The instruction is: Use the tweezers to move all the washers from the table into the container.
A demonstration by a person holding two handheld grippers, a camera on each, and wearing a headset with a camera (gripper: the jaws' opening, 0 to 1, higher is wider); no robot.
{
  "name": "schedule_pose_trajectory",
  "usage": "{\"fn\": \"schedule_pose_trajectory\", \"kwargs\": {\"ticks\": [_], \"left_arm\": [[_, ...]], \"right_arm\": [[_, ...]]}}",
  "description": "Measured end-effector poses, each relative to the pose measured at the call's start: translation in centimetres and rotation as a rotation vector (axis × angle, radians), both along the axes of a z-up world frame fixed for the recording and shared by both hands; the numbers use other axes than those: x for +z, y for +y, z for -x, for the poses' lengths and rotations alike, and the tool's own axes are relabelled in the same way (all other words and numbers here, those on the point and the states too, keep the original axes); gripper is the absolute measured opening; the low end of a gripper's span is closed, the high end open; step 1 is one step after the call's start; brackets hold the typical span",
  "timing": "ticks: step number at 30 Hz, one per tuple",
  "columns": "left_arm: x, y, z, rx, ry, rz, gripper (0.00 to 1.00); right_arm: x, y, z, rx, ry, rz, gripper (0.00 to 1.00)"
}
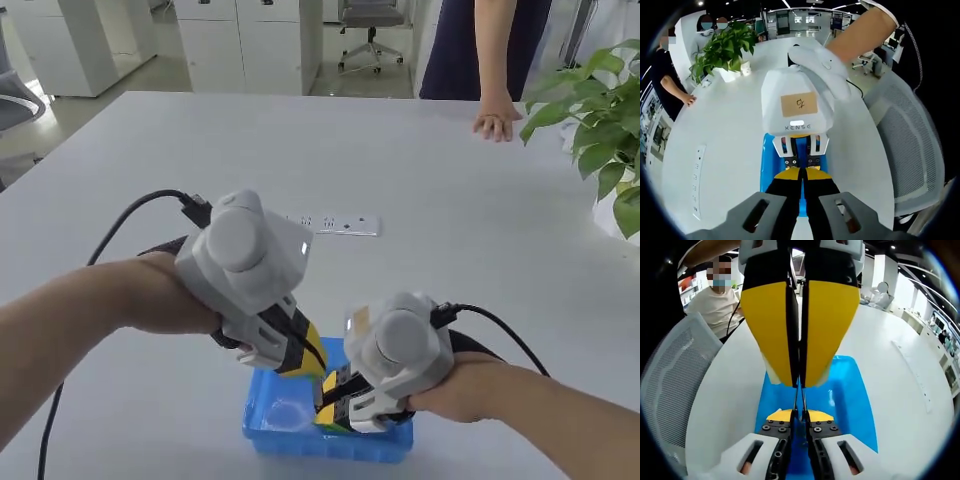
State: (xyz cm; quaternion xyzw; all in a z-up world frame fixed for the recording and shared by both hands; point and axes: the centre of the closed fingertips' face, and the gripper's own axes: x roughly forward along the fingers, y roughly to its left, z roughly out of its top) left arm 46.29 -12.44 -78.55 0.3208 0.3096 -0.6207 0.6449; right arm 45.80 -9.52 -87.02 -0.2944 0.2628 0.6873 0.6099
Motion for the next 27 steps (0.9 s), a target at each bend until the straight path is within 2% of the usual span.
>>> {"fn": "schedule_pose_trajectory", "kwargs": {"ticks": [14,27], "left_arm": [[0.4,-0.2,0.3,-0.011,0.003,0.001,0.04],[2.4,-0.2,0.5,-0.021,-0.024,-0.002,0.04]], "right_arm": [[0.5,-0.1,0.0,0.001,-0.016,-0.001,0.12],[2.4,0.1,0.1,-0.014,-0.045,-0.039,0.10]]}}
